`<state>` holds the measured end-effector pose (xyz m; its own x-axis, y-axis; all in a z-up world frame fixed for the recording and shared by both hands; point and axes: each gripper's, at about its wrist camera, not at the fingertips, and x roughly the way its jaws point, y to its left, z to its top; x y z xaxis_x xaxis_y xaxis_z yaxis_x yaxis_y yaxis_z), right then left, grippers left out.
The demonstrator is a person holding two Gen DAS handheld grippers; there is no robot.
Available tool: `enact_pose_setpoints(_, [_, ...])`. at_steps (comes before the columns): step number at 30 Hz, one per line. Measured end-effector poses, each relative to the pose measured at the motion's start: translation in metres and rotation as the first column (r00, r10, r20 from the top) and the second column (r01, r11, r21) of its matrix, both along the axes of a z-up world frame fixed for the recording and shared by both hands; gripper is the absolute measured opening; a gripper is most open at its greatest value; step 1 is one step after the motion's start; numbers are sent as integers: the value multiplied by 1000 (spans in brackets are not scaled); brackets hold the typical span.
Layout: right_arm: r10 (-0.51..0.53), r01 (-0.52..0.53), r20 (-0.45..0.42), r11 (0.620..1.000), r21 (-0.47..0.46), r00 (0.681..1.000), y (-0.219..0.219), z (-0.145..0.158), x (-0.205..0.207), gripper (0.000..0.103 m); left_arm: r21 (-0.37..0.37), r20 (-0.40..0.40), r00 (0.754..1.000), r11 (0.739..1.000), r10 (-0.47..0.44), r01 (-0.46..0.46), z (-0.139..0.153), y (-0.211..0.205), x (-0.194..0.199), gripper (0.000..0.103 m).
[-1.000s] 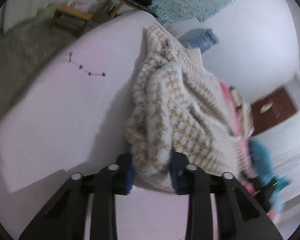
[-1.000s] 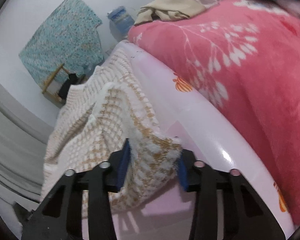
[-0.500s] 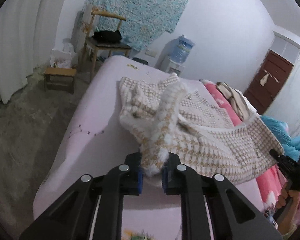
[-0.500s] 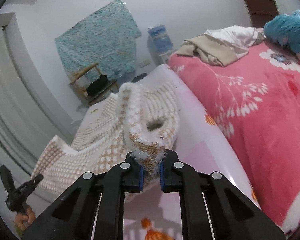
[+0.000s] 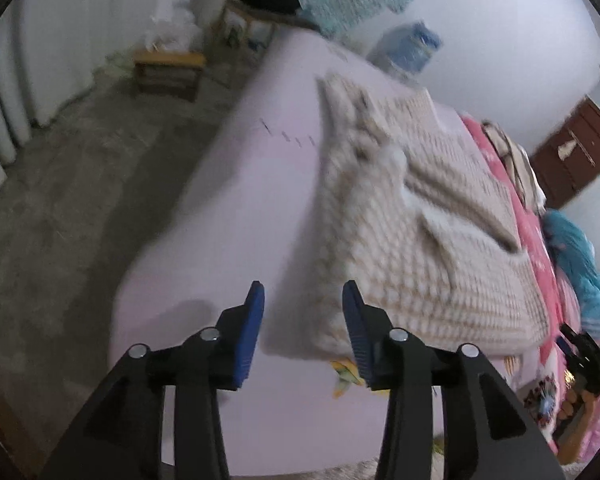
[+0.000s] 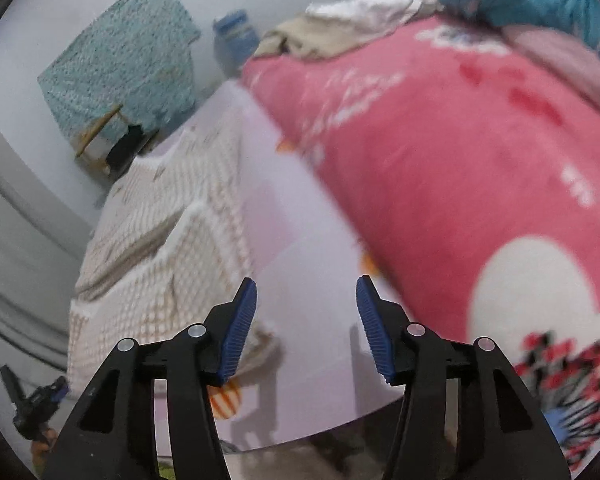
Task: Fold large clothes
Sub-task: 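Grasp the folded hem edge with both tools and smooth it flat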
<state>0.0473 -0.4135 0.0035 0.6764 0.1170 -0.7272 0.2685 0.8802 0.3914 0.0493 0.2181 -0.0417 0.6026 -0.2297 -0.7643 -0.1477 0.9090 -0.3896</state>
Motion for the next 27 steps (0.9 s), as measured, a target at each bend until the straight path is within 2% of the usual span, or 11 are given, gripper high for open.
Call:
enact_pose_setpoints(3, [37, -37, 31, 999, -21, 999, 7, 9, 9, 52, 15, 54, 999, 1000, -4, 3, 13, 0, 9, 41])
enact_pose_setpoints(6, [124, -123, 44, 992, -26, 991, 33, 10, 38, 51, 47, 79, 995, 997, -64, 60, 19, -21, 30, 41])
enact_pose_setpoints(9, [221, -217, 42, 972, -87, 974, 67, 9, 76, 51, 172, 65, 990, 979, -125, 113, 17, -54, 60, 41])
enact_pose_setpoints(12, [273, -265, 36, 953, -148, 961, 89, 6, 97, 51, 265, 54, 984, 953, -168, 148, 12, -76, 86, 41])
enact_pose_setpoints(13, [278, -271, 24, 949, -161, 960, 92, 2, 105, 49, 295, 46, 984, 944, -170, 149, 9, -81, 94, 41])
enact_pose_setpoints(15, [304, -301, -7, 939, -165, 953, 96, -6, 117, 31, 342, 40, 982, 926, -184, 160, 4, -89, 106, 41])
enact_pose_setpoints(16, [309, -309, -27, 936, -168, 951, 97, -11, 122, 27, 354, 32, 981, 920, -191, 168, 1, -92, 112, 40])
enact_pose_setpoints(18, [305, -308, -46, 930, -199, 951, 98, -17, 127, 4, 359, 20, 980, 916, -200, 179, -5, -93, 120, 31])
enact_pose_setpoints(22, [299, -297, -27, 930, -216, 954, 95, -17, 122, 4, 347, 15, 978, 919, -206, 188, -12, -90, 126, 17])
enact_pose_setpoints(24, [294, -291, -25, 928, -231, 956, 95, -19, 121, 3, 352, 25, 978, 917, -209, 187, -12, -91, 126, 14])
enact_pose_setpoints(27, [294, -298, -52, 926, -233, 954, 97, -22, 124, 4, 378, 15, 977, 905, -214, 193, -13, -95, 126, 17])
